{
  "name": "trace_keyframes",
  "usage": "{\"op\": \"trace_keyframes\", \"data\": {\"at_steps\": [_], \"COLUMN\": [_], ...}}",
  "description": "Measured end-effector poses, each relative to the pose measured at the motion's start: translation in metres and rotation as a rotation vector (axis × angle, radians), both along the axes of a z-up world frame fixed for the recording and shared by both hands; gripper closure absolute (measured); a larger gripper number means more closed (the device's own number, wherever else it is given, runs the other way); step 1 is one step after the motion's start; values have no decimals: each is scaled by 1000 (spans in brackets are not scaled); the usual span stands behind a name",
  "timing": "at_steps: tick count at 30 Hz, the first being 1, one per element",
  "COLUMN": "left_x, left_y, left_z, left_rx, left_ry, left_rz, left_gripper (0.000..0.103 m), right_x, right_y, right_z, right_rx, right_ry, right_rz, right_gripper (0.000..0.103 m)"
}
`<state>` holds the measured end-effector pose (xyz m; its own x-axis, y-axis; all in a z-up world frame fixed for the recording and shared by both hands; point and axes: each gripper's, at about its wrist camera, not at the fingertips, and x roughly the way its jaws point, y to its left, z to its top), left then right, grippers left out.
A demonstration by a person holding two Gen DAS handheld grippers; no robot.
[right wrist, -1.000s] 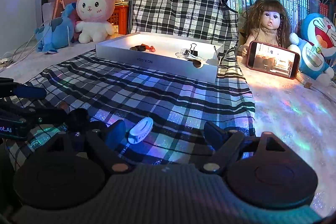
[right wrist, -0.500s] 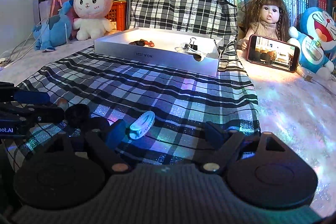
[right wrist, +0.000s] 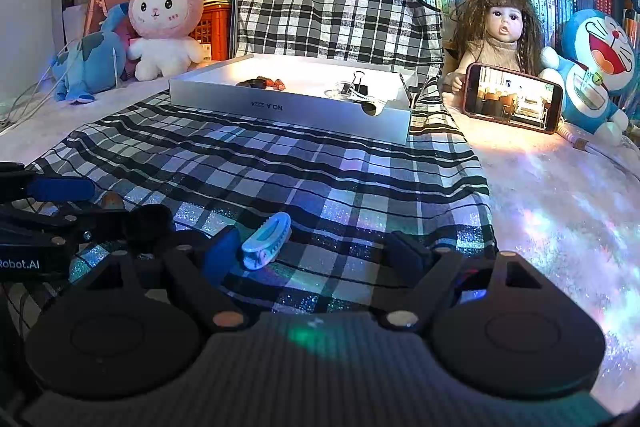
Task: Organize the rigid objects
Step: 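Lower the left tool to a brown ball while the right tool approaches a white clip on the cloth, then grasp the brown ball with the left tool while the right tool grasps the white-and-blue clip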
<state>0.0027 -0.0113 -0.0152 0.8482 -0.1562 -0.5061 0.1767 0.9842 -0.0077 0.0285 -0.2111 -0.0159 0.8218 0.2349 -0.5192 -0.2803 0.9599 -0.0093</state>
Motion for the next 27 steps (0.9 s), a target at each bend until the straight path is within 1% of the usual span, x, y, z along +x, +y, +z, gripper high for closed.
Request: {"op": "trace_keyframes", "data": {"at_steps": [3, 7, 14, 17, 22, 25, 27], "left_x": [1, 1, 1, 0, 1, 1, 1], "left_y": [0, 1, 4, 8, 5, 5, 5], "left_z": [0, -1, -2, -2, -2, -3, -3], "left_rx": [-5, -13, -45, -71, -21, -18, -15], "left_ry": [-1, -9, -18, -25, -25, -21, -20], "left_rz": [4, 6, 8, 13, 31, 34, 33], "left_gripper": [37, 35, 34, 34, 32, 30, 29], "right_x": [0, 0, 0, -1, -2, -2, -3], "right_y": [0, 0, 1, 2, 3, 4, 4], "right_z": [0, 0, 0, 0, 0, 1, 1], "right_rx": [1, 7, 19, 23, 26, 28, 32], "right_ry": [1, 3, 1, 0, -2, -6, -8], "right_rz": [0, -1, 3, 4, 13, 17, 16], "right_gripper": [15, 16, 21, 23, 27, 30, 34]}}
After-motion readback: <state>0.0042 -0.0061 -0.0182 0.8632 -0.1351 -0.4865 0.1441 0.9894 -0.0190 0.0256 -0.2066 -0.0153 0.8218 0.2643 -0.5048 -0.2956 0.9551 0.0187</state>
